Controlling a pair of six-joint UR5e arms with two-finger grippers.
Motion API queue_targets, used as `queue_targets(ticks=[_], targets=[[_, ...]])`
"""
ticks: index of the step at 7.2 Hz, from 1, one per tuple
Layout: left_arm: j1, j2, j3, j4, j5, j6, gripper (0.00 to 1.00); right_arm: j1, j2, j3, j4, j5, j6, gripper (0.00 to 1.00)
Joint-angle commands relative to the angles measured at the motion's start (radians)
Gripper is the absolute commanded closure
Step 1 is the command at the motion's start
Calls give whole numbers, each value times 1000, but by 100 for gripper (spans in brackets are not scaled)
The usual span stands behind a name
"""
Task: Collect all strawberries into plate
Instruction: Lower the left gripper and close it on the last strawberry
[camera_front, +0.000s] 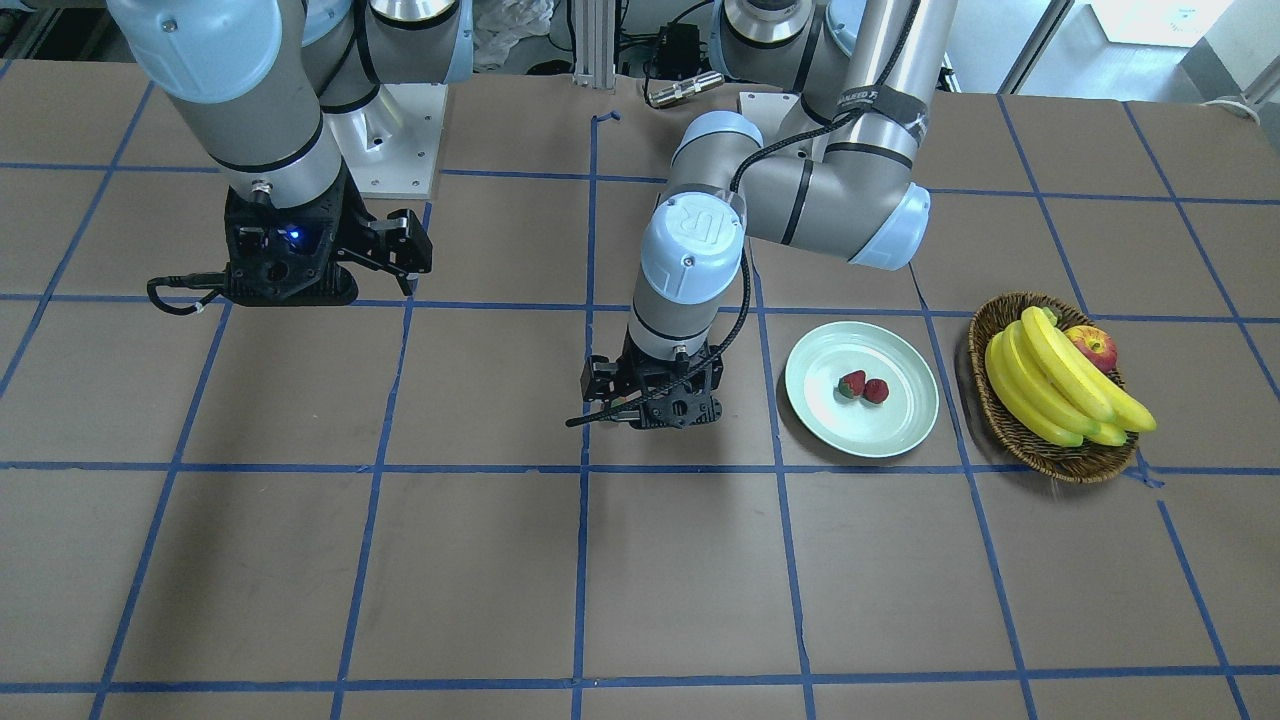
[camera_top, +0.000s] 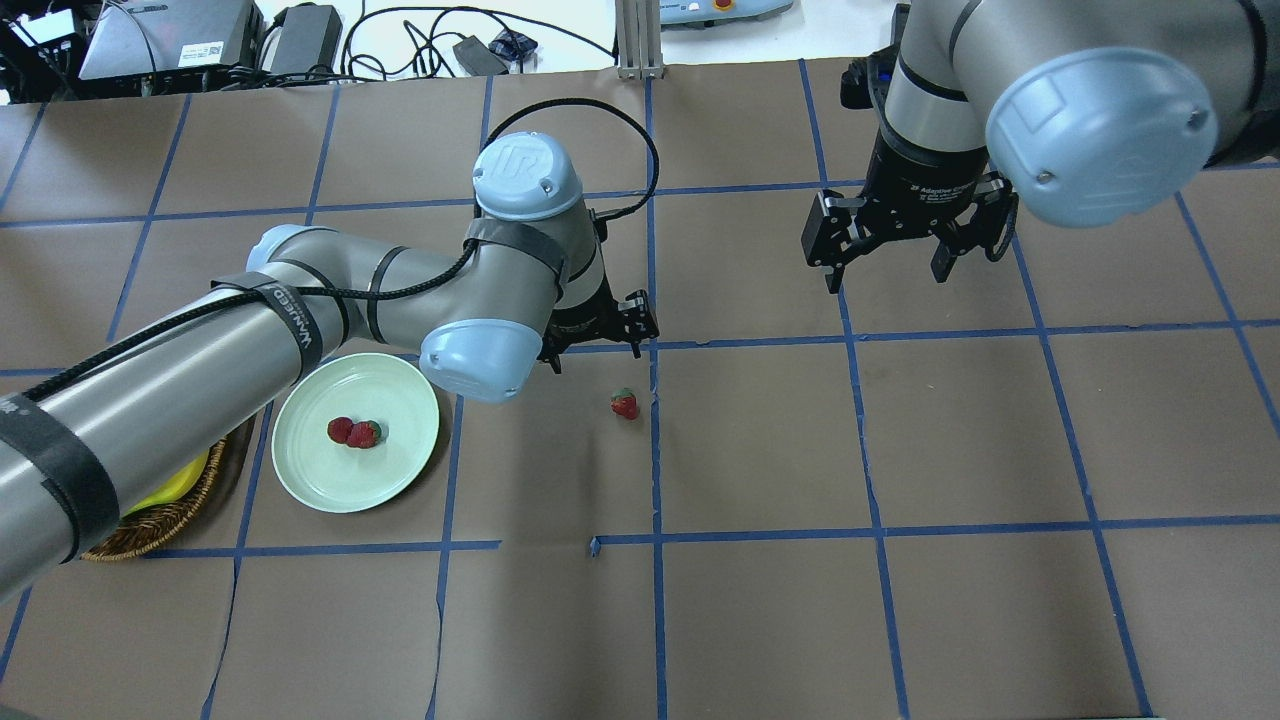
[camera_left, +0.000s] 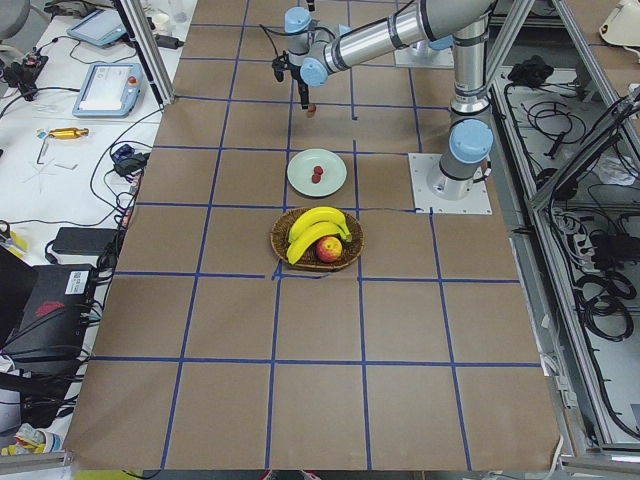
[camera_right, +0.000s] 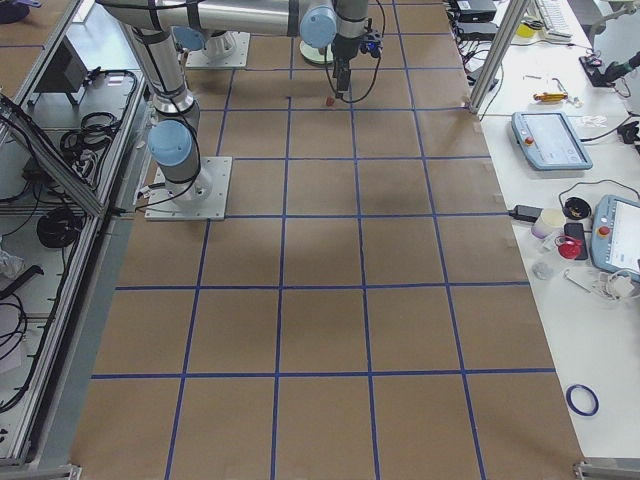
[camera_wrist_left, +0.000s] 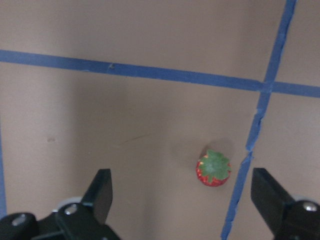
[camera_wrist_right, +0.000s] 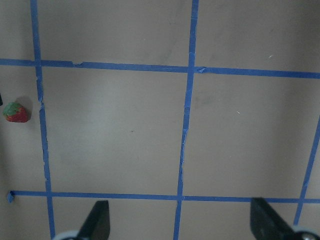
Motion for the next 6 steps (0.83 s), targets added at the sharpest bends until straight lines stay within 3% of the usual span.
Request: queue_targets(ticks=[1, 6], targets=[[-16, -50, -6, 43, -2, -48, 2, 2, 0, 8, 2, 1, 0, 0], [-49, -95, -8, 78, 10, -160, 9, 2, 1, 9, -3, 1, -1, 0]])
